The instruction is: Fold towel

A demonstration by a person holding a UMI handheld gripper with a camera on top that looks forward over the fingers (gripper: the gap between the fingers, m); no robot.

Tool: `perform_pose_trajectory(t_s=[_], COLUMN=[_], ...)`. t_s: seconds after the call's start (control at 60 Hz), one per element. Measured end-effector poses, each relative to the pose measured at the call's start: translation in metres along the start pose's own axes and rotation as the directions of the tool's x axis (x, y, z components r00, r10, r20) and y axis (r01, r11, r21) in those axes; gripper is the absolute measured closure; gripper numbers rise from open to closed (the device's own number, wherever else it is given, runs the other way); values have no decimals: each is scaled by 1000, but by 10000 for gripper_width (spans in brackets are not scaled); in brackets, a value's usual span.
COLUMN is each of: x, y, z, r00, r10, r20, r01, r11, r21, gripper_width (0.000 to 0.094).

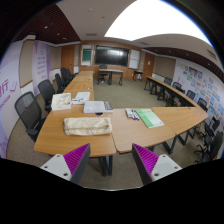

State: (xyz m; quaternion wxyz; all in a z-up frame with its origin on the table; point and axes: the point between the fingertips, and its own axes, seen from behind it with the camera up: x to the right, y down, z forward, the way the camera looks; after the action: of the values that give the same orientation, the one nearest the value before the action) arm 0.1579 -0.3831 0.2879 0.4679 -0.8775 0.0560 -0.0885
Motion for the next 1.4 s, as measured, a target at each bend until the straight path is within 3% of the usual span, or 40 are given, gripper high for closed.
perform_pose_trajectory(t_s=[0.183, 0.333, 0.633, 0.9, 1.033, 1.133, 1.2, 1.4], x=[-69, -166, -316, -341, -341, -339, -333, -334], y=[52, 68, 33, 15, 24, 26, 24, 22], z=[64, 130, 287, 410, 435, 436, 439, 438], r00=[998, 986, 964, 965, 963, 950, 942, 940], r10=[-47, -50, -116, -149, -164, -222, -264, -250], r20=[50, 159, 237, 213, 212, 219, 208, 231], r01=[50, 57, 122, 167, 190, 247, 288, 282], r11=[998, 997, 993, 984, 976, 965, 953, 952], r21=[-47, -45, -8, -68, -109, -93, -93, -117], gripper_width=[75, 79, 85, 98, 269, 563, 840, 915])
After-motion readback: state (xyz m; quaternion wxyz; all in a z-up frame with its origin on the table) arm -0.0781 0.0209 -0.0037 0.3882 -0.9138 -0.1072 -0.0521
